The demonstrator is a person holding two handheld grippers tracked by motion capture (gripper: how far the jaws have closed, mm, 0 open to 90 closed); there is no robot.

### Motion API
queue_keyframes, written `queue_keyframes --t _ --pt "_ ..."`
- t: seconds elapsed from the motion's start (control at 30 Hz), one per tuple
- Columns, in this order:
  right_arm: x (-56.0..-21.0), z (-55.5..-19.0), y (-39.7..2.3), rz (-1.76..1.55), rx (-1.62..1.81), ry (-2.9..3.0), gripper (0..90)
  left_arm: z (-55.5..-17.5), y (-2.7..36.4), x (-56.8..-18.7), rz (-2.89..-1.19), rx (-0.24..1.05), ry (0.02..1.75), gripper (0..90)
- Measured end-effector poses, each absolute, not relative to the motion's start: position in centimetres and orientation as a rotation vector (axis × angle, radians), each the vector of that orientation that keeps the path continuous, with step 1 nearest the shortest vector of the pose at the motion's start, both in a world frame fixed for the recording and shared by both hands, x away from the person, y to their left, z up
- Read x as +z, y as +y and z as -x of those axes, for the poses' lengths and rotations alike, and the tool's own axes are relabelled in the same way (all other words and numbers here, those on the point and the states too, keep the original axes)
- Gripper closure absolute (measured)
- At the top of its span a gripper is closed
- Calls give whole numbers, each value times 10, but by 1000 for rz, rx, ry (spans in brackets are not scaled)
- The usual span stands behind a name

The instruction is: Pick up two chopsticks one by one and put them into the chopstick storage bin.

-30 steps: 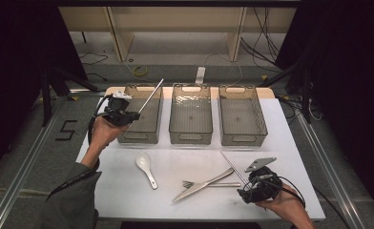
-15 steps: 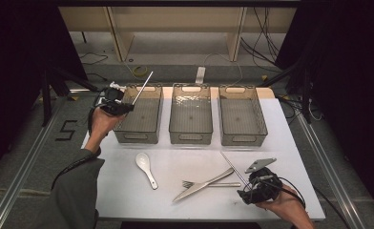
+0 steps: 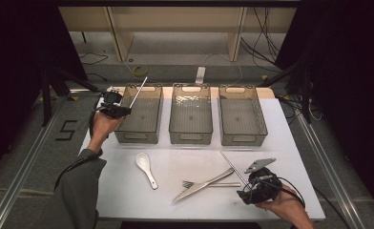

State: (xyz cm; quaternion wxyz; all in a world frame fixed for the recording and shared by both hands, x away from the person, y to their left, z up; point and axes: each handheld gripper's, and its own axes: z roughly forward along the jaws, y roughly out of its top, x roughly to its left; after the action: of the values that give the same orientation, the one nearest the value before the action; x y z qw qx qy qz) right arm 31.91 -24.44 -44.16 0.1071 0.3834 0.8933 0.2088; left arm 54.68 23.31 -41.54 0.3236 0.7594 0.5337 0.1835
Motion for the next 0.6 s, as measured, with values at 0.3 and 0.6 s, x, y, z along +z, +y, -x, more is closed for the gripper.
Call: queue_keyframes --t 0.3,0.6 --pt "-440 -321 -248 -1152 591 2637 283 -538 223 -405 -1978 399 1354 377" --pt "-436 -327 -253 -1183 543 2654 291 -497 209 -389 -1912 405 1257 253"
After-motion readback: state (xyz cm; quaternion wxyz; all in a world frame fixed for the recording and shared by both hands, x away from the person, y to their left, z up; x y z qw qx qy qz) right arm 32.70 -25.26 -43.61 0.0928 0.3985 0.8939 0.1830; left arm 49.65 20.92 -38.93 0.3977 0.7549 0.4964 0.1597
